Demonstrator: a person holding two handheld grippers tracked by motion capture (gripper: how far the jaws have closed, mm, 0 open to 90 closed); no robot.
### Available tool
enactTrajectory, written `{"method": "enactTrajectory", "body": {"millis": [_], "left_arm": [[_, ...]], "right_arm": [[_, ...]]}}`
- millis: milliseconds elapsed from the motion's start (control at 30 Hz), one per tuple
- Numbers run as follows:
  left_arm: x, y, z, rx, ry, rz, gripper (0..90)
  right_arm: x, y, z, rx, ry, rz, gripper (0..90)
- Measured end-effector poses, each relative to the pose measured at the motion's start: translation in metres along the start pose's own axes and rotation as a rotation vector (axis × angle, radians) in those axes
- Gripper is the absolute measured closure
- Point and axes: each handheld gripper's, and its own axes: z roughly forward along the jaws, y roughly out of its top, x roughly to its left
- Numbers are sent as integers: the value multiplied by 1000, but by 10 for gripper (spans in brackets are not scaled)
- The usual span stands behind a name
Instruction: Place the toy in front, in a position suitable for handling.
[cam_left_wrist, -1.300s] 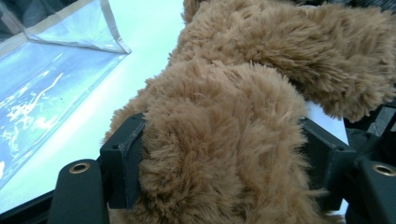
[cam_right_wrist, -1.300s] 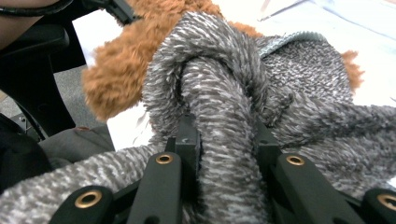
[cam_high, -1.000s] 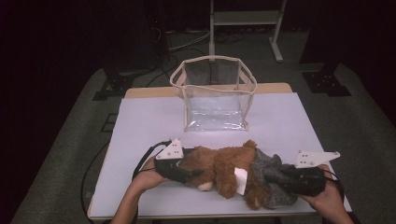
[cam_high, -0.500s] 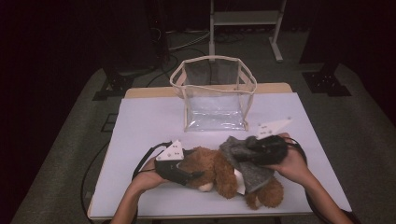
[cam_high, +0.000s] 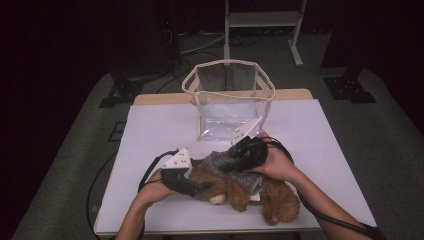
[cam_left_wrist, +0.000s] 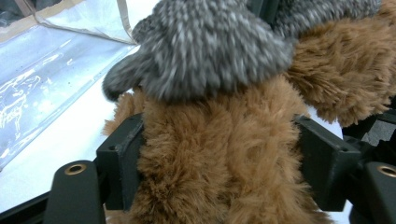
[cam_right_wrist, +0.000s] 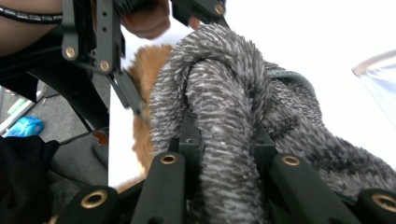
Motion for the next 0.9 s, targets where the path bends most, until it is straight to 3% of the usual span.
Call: {"method": "enactTrajectory", "body": {"millis": [167, 333, 433, 667, 900], "left_arm": [[0, -2, 1, -1, -9, 6, 260], [-1, -2, 0, -1, -13, 16, 260], [0, -3, 1, -9, -16, 10, 260], [-1, -2, 2, -5, -11, 13, 255], [-1, -2, 2, -1, -11, 20, 247]], "right_arm": [[2, 12, 14, -11, 25, -8, 730], [3, 5, 1, 0, -26, -20, 729], [5, -14, -18, -4, -68, 3, 727], [20, -63, -64, -90, -150, 65, 721], [34, -98, -82, -148, -230, 101, 717]]}}
